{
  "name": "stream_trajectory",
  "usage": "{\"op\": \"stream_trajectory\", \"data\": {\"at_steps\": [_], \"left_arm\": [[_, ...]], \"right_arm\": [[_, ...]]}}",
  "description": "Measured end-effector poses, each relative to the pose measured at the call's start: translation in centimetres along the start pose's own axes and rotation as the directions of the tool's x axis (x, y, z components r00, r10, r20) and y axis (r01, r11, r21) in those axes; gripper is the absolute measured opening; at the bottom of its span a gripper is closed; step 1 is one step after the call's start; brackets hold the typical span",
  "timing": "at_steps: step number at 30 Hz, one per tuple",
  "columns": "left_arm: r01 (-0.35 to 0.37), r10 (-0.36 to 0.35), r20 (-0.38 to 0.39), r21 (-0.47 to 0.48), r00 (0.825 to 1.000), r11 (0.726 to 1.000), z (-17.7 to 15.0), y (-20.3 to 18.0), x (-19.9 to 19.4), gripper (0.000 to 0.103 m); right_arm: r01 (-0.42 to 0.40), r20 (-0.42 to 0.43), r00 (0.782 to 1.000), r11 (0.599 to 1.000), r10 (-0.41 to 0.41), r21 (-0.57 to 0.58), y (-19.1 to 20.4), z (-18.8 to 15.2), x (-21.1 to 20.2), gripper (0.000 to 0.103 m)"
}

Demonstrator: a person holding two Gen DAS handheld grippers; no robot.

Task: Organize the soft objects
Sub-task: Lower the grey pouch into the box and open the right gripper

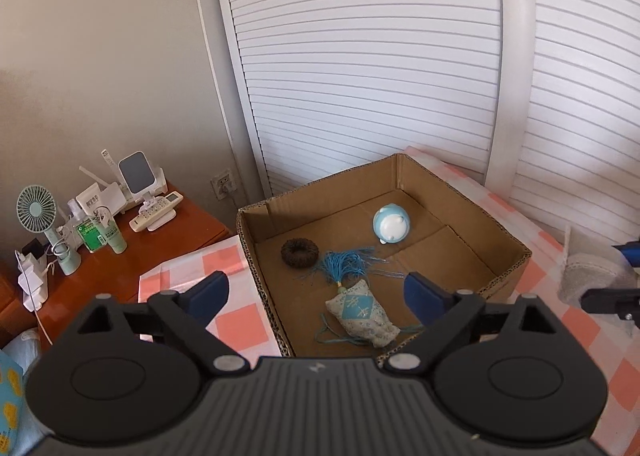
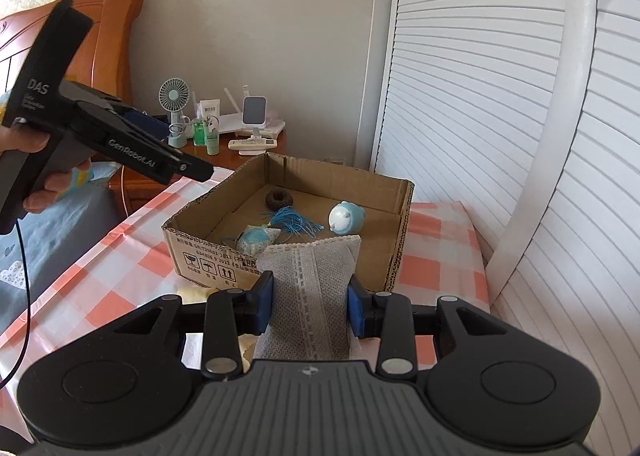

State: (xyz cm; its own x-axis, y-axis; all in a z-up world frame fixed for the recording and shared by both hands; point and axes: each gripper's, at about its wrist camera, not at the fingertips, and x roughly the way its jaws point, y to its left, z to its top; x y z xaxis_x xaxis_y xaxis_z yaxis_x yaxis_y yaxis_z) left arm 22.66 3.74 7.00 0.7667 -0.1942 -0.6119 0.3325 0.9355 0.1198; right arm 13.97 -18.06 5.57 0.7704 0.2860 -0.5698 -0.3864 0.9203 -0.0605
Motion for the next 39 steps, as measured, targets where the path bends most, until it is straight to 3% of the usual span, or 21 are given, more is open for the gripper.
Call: {"op": "stream_trajectory", "data": {"at_steps": [6, 12, 20, 30, 39], "left_arm": [[-0.01, 0.012, 0.019, -0.081, 1.0, 0.997, -3.1, -0.1, -3.2, 0.1], [-0.046, 0.044, -0.013, -0.168, 0.999, 0.985, -7.2, -1.5, -5.2, 0.101], [-0.111, 0.109, -0.025, -0.134, 0.994, 0.985, -11.3, -4.2, -6.5, 0.101], [-0.094, 0.086, -0.058, -0.141, 0.995, 0.986, -12.5, -4.7, -6.7, 0.101], [-0.102, 0.09, -0.084, -0.155, 0.992, 0.983, -13.3, -4.7, -6.6, 0.101]], "right_arm": [[-0.006, -0.012, 1.0, 1.0, 0.006, 0.024, -0.2, 0.5, 0.6, 0.041], [0.011, -0.018, 1.0, 1.0, -0.011, 0.013, 0.1, 1.0, 0.9, 0.041], [0.026, -0.023, 0.999, 1.0, -0.026, 0.008, 0.0, 2.4, 2.4, 0.041], [0.035, -0.067, 0.997, 0.998, -0.032, 0.048, -0.8, 6.2, 7.6, 0.041], [0.027, -0.138, 0.99, 0.995, -0.013, 0.099, -1.4, 7.2, 12.1, 0.042]]}}
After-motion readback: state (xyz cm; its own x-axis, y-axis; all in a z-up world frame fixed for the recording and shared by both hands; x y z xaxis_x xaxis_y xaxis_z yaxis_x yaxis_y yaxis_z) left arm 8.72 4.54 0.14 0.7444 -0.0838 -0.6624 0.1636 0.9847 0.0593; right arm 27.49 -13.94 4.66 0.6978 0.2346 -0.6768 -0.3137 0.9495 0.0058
